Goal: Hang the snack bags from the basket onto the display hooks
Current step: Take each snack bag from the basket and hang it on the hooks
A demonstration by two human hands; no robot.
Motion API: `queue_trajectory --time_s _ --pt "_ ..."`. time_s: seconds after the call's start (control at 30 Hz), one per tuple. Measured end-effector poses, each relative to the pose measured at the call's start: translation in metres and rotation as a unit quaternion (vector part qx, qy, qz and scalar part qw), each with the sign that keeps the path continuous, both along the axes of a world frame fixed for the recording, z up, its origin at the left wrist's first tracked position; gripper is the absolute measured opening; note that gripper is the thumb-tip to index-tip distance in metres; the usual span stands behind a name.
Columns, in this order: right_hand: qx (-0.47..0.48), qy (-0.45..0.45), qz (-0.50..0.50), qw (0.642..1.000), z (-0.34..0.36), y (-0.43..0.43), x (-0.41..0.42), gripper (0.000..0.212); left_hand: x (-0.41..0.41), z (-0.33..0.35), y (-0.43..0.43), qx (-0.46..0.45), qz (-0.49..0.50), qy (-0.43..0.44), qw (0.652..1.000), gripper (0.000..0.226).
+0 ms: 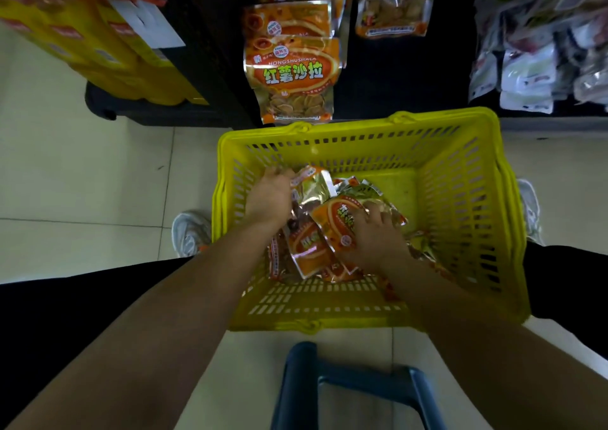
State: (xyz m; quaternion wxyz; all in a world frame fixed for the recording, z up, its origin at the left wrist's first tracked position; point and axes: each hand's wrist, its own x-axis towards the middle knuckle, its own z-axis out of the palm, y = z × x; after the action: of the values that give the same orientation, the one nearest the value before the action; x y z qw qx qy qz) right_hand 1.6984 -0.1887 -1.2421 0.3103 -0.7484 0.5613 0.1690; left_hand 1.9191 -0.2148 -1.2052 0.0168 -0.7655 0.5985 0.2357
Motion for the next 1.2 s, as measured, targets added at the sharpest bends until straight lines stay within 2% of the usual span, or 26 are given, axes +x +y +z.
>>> queue_trajectory --time_s 0.1,0.17,0.3,0.37,0.53,0.6,0.7,0.8,0.9,1.03,1.1,1.2 --pt "-0.001 0.009 -0.031 0.999 -0.009 0.007 0.024 0.119 0.01 0.001 -0.009 -0.012 0.011 0.012 1.0 0.044" --pt "-0.008 0.022 -0.032 0.999 -0.016 0.009 0.033 0.124 0.009 -0.001 -0.002 0.005 0.001 0.02 1.0 0.039" --pt "0.017 0.053 -0.011 0.998 -0.029 0.009 0.028 0.126 -0.001 -0.014 0.029 0.07 -0.082 0.015 0.994 0.029" --pt "0.025 0.057 0.002 0.998 -0.032 0.006 0.019 0.124 -0.006 -0.022 0.043 0.111 -0.118 0.014 0.987 0.038" --pt "-0.005 -0.024 0.009 1.0 -0.028 -0.01 -0.012 0.091 -0.02 -0.045 0.067 0.213 -0.159 0.005 0.964 0.113" --pt "-0.034 -0.038 0.008 0.999 -0.022 -0.018 -0.022 0.072 -0.024 -0.051 0.069 0.246 -0.175 -0.008 0.953 0.135" --pt "-0.074 -0.015 0.028 0.997 -0.013 -0.025 -0.032 0.045 -0.035 -0.056 0.065 0.258 -0.181 -0.03 0.949 0.151" --pt "-0.068 -0.011 0.012 0.998 -0.003 -0.028 -0.039 0.034 -0.046 -0.054 0.059 0.262 -0.168 -0.032 0.95 0.157" --pt "-0.067 -0.007 -0.008 0.998 0.002 -0.029 -0.046 0.03 -0.053 -0.051 0.057 0.253 -0.172 -0.052 0.951 0.153" --pt "-0.063 -0.009 -0.008 0.998 0.009 -0.031 -0.046 0.029 -0.05 -0.043 0.057 0.225 -0.167 -0.037 0.959 0.129" --pt "-0.073 -0.017 -0.011 0.997 0.015 -0.034 -0.043 0.028 -0.044 -0.035 0.053 0.182 -0.165 -0.012 0.969 0.108" --pt "-0.078 -0.024 -0.021 0.996 0.029 -0.043 -0.038 0.025 -0.035 -0.019 0.041 0.124 -0.214 0.004 0.969 0.048"
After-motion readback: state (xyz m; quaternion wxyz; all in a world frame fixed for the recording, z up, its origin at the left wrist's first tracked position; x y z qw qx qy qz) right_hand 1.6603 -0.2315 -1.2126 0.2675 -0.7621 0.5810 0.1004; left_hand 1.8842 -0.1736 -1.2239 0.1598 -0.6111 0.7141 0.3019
